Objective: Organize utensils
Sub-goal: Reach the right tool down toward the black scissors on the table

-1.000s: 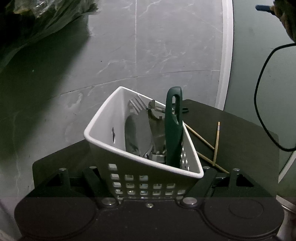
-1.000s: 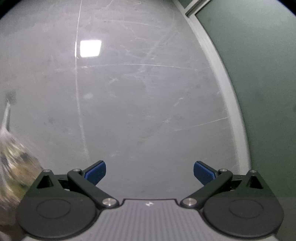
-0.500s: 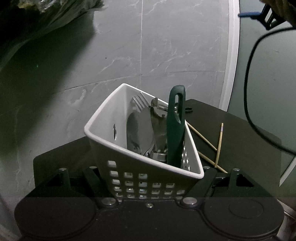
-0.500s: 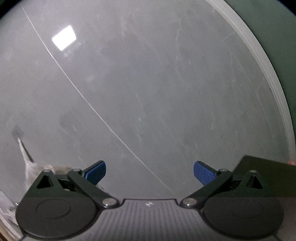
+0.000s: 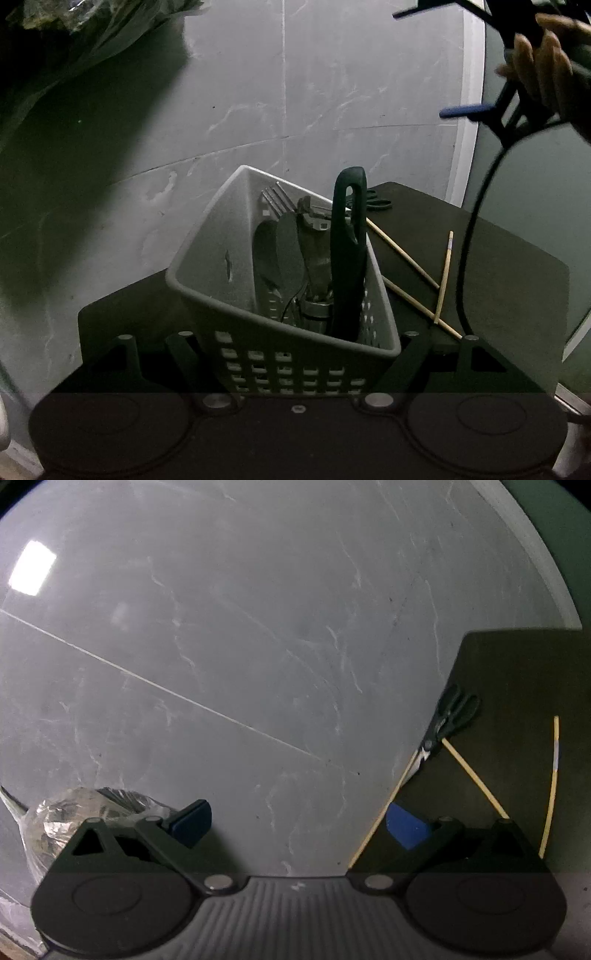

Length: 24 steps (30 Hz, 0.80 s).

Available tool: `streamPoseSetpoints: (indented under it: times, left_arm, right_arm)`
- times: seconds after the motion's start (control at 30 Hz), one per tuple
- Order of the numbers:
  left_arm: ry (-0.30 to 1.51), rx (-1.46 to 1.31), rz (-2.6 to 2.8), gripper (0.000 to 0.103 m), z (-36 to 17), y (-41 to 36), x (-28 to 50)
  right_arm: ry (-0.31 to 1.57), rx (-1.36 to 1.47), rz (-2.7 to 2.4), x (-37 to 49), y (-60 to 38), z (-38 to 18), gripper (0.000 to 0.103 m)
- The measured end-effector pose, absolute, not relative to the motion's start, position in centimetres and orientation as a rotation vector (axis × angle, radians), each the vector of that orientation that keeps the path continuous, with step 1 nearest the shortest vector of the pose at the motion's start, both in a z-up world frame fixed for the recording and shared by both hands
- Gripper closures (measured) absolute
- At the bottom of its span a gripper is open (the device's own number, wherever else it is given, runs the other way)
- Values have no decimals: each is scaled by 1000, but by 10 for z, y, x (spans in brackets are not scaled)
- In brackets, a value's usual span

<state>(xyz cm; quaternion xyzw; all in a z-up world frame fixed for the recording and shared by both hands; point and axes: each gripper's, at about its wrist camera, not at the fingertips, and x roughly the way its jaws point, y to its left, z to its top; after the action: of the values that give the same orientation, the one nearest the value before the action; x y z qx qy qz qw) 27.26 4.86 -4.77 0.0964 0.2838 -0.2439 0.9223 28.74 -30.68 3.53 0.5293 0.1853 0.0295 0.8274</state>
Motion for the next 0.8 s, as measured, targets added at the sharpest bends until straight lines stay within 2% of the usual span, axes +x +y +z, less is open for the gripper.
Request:
streamPoseSetpoints:
  times: [0.47, 0.57, 0.8]
  left_arm:
    - [592, 181, -421, 25, -49, 37, 268]
    - [593, 179, -402, 25, -49, 35, 267]
    - [596, 169, -358, 25, -48, 32, 263]
  right_arm:
    - [563, 1099, 37, 286, -325, -35, 0]
    - [599, 966, -43, 287, -324, -38, 0]
    - [654, 454, -255, 290, -307, -38, 0]
